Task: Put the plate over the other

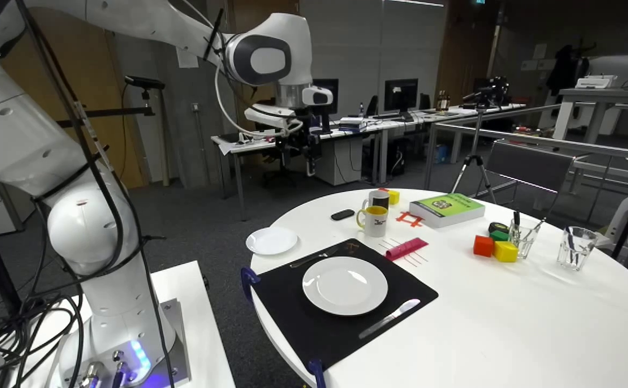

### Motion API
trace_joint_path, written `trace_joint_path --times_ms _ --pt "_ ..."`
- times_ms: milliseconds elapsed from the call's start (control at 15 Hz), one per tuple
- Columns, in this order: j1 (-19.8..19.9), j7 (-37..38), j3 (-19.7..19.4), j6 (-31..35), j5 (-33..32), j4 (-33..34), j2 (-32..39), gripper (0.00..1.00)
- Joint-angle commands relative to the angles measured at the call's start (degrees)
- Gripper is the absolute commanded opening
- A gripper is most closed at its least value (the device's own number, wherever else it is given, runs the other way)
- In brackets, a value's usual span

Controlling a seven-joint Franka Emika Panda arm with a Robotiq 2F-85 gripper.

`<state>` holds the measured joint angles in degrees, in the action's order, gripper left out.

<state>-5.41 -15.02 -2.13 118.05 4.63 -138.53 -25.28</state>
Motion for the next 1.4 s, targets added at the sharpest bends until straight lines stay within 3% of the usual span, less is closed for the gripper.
trace_joint_path --times_ms 0,333,867,1133,1200,1333 --pt "-1.11 -7.49 -3.56 1.11 6.99 5.19 7.85 1.00" --pt "-0.15 -14.15 -3.32 0.69 13.42 11.01 18.10 1.00" --pt "1.19 -19.02 2.33 -1.53 11.98 20.44 33.04 1.00" --pt "2.32 -20.63 4.97 -4.53 12.48 24.46 37.34 1.00" --pt "2.02 -18.25 5.17 -1.20 11.66 20.95 35.59 1.00" --pt "2.29 -18.44 5.73 -2.08 11.63 22.52 37.03 1.00"
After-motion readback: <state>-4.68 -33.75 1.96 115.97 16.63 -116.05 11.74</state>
